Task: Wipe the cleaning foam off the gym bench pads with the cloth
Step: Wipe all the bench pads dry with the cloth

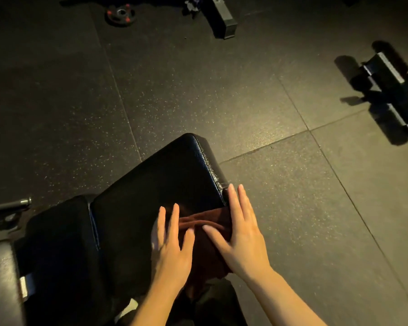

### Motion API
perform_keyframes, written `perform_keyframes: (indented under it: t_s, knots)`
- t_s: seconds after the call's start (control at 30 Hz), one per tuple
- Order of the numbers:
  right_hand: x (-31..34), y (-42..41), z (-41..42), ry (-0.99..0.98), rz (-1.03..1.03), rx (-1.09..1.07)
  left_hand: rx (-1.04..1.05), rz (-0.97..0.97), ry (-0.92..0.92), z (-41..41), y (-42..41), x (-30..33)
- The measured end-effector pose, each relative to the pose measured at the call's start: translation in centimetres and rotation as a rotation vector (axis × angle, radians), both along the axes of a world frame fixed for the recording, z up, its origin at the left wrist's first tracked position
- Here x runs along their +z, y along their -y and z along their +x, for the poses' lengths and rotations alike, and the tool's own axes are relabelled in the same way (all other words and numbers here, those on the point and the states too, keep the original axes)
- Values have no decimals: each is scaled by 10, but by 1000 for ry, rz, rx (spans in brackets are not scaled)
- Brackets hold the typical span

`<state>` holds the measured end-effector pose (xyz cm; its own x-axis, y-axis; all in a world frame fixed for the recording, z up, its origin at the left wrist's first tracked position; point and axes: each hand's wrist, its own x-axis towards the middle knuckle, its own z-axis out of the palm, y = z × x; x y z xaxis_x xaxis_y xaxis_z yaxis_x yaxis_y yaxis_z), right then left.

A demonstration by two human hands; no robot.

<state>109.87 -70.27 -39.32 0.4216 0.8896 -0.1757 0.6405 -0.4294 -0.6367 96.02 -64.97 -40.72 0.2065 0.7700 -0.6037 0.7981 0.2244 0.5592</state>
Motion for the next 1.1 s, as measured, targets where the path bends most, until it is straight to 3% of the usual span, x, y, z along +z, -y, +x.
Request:
perform_keyframes:
  t_s: [0.13, 0.23, 0.4, 0.53, 0.8, 0.87, 0.97, 1.1]
  knots:
    - [2, -2, -4, -45, -120, -264, -4, 140, -18, 7, 16, -15]
    - [3, -4, -7, 28, -174, -273, 33, 252, -5, 5, 23, -33]
    - [-11, -1, -12, 180, 56, -276, 12, 529, 34, 3, 25, -58]
    - [-23, 2, -13, 240, 209, -287, 7, 633, 13, 0, 26, -69]
    - [-32, 12, -15, 109, 486, -401, 20, 807, 51, -2, 33, -84]
    - [-34, 14, -20, 117, 435, -477, 33, 843, 80, -3, 36, -88]
    - [-37, 16, -28, 333, 347, -465, 27, 904, 163, -6, 35, -94]
    - [-39, 16, -37, 569, 453, -400, 14, 938, 257, -10, 34, -99]
